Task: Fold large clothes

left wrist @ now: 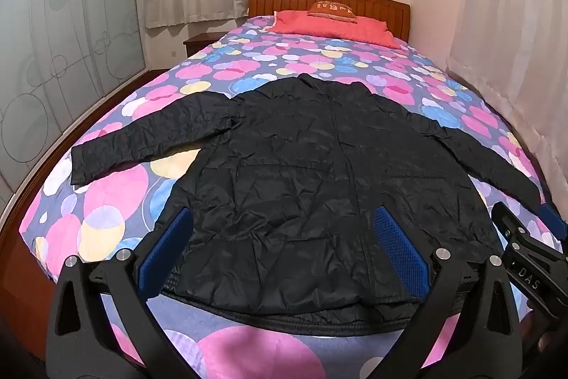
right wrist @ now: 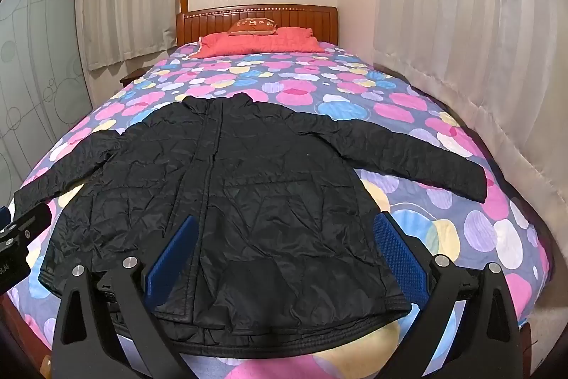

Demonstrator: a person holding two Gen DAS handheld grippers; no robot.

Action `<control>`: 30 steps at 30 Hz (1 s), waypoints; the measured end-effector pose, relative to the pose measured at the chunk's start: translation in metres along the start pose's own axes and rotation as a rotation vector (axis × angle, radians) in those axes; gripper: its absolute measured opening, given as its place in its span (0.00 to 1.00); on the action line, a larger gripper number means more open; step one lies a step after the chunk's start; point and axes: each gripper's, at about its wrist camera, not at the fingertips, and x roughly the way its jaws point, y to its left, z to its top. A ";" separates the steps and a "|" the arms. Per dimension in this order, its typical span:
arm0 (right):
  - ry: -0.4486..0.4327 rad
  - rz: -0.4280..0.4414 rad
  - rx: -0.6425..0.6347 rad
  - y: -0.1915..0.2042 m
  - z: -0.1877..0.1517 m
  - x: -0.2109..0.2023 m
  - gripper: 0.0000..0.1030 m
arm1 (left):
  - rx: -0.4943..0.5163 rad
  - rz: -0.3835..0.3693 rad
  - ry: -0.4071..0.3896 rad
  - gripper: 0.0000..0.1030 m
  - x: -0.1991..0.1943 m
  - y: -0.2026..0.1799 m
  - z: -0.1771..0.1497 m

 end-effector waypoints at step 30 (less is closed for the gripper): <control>0.001 -0.004 -0.003 0.000 -0.002 0.001 0.95 | -0.003 -0.006 0.007 0.98 0.000 0.000 0.000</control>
